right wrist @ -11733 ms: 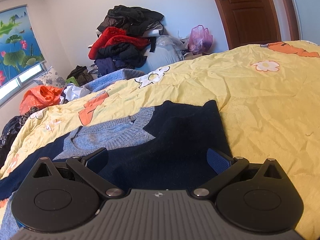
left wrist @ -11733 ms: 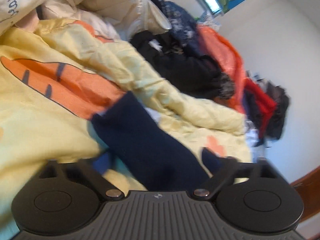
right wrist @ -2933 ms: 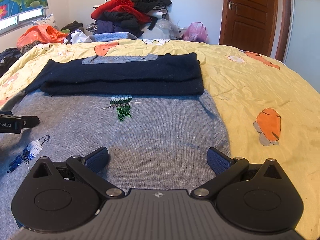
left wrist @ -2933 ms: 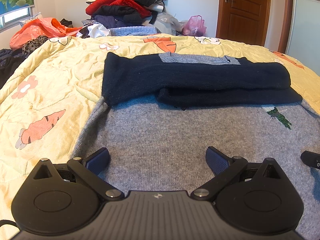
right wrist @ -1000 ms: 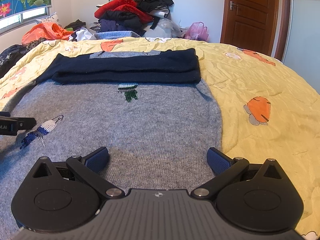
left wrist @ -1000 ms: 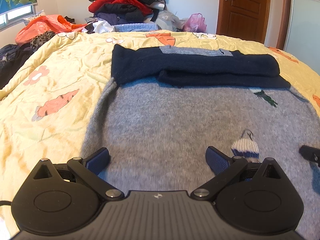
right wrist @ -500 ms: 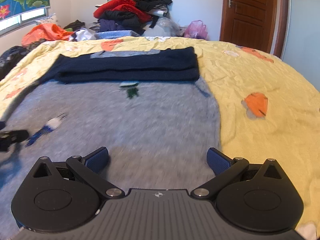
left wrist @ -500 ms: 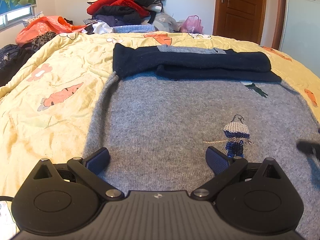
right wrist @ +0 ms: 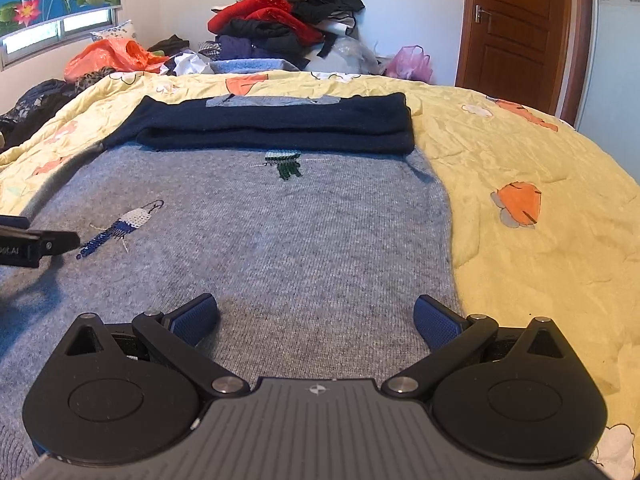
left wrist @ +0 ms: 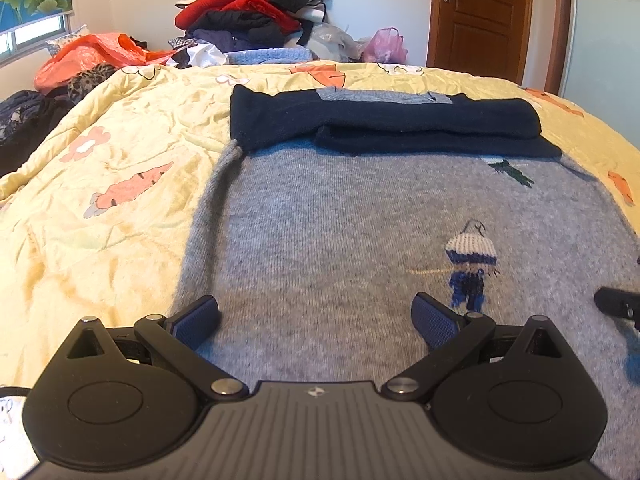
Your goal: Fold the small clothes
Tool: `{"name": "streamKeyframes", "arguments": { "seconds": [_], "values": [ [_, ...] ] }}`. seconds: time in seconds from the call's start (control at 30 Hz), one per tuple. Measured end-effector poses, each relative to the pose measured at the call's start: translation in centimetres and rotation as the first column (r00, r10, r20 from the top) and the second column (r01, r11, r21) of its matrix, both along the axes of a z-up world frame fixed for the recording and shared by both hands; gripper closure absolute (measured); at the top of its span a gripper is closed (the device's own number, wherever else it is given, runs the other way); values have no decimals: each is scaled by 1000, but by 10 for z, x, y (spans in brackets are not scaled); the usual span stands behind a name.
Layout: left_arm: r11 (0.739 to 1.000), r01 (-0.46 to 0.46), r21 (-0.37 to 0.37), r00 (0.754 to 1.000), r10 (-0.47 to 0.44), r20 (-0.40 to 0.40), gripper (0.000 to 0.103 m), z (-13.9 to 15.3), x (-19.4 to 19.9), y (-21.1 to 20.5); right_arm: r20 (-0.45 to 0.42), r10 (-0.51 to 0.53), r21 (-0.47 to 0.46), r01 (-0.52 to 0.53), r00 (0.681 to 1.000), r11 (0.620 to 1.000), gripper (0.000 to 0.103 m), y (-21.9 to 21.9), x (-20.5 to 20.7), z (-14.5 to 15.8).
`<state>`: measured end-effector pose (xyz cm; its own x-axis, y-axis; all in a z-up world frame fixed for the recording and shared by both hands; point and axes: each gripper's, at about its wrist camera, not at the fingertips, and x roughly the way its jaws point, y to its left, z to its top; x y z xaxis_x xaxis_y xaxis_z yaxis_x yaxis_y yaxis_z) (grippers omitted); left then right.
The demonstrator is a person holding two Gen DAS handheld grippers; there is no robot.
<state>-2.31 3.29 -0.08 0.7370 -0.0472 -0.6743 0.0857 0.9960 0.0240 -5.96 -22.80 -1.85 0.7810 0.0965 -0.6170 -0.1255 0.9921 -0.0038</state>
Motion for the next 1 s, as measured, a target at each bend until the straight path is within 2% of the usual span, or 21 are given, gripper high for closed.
{"name": "streamKeyframes", "arguments": {
  "seconds": [0.27,1.0],
  "values": [
    [1000,1,-24,1000,-1,7,0,-1,-8,6,0,0,1,0,1000,1000,0,0,0,0],
    [1000,-4,-26,1000,4,9,0,-1,-9,6,-8,-7,-7,6,1000,1000,0,0,-10,2]
  ]
}}
